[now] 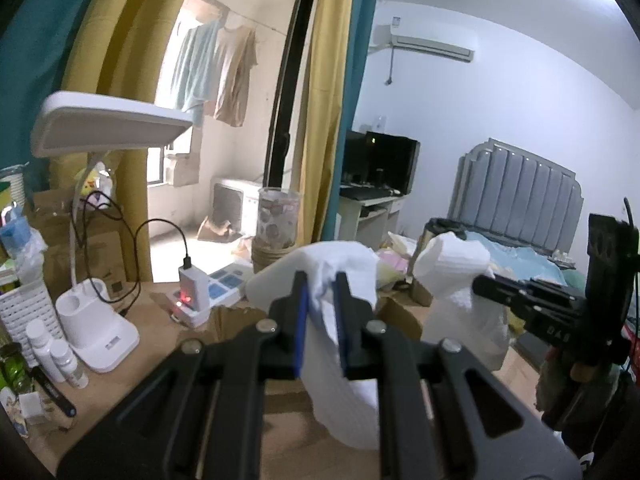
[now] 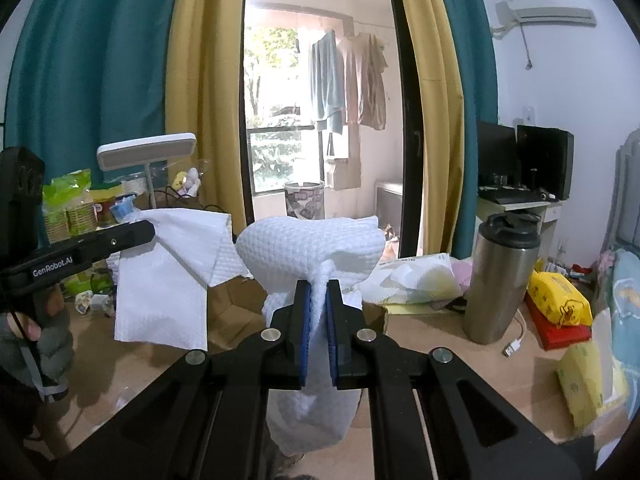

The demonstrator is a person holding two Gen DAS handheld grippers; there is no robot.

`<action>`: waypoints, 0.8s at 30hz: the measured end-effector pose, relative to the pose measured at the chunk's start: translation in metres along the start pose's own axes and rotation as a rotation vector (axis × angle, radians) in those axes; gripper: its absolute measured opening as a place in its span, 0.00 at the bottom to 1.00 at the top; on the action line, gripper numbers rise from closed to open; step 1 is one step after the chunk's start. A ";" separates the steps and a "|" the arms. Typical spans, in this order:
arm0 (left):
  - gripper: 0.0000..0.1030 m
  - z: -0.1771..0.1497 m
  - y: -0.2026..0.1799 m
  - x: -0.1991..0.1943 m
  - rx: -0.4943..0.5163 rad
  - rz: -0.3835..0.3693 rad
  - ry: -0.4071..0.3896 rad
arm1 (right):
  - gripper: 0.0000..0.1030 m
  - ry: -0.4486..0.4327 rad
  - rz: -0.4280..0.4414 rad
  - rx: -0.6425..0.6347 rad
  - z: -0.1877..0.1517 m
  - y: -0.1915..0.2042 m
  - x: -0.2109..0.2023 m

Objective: Organize soft objects
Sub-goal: 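Carry the held white wipes with both tools over the cardboard box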

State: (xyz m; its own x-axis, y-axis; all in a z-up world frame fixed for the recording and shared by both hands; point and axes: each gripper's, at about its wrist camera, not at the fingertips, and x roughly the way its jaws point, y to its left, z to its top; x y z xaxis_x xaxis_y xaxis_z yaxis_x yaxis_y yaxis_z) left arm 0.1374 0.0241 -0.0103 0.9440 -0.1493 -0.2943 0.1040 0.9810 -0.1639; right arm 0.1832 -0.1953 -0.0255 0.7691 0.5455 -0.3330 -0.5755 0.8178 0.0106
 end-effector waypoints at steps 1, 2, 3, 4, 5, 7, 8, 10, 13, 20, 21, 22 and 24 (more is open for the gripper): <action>0.13 0.000 0.001 0.004 -0.002 -0.001 -0.001 | 0.08 0.000 -0.001 -0.001 0.001 -0.001 0.003; 0.13 0.001 0.002 0.007 -0.003 -0.002 -0.002 | 0.08 0.001 -0.002 0.001 0.003 -0.002 0.007; 0.13 0.001 0.003 0.010 -0.003 -0.003 -0.005 | 0.08 0.002 -0.002 0.002 0.004 -0.003 0.010; 0.13 0.001 0.004 0.013 -0.002 -0.002 -0.008 | 0.08 0.004 -0.001 0.004 0.005 -0.004 0.014; 0.13 0.001 0.005 0.014 -0.003 -0.004 -0.010 | 0.08 0.008 -0.002 0.004 0.005 -0.004 0.018; 0.13 0.001 0.007 0.019 0.000 -0.003 -0.014 | 0.08 0.021 -0.005 0.003 0.005 -0.004 0.025; 0.13 0.001 0.008 0.022 0.002 -0.001 -0.015 | 0.08 0.029 -0.007 0.003 0.005 -0.005 0.030; 0.13 0.001 0.008 0.027 0.010 0.000 -0.019 | 0.08 0.039 -0.004 0.004 0.005 -0.004 0.036; 0.13 0.001 0.009 0.038 0.017 0.003 -0.019 | 0.08 0.056 -0.005 0.002 0.005 -0.004 0.046; 0.14 -0.011 0.015 0.073 -0.005 0.024 0.033 | 0.09 0.118 -0.021 0.007 -0.003 -0.006 0.070; 0.14 -0.013 0.016 0.077 -0.007 0.026 0.042 | 0.09 0.130 -0.023 0.008 -0.004 -0.006 0.074; 0.14 -0.016 0.017 0.081 -0.006 0.030 0.050 | 0.09 0.144 -0.024 0.009 -0.006 -0.007 0.078; 0.14 -0.020 0.018 0.087 -0.006 0.038 0.068 | 0.09 0.167 -0.027 0.009 -0.009 -0.007 0.085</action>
State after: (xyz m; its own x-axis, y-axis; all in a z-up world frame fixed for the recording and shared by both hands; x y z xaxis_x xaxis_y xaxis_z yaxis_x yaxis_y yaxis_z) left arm 0.2150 0.0260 -0.0572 0.9238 -0.1202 -0.3635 0.0665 0.9854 -0.1567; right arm 0.2499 -0.1568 -0.0624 0.7269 0.4857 -0.4855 -0.5521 0.8337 0.0074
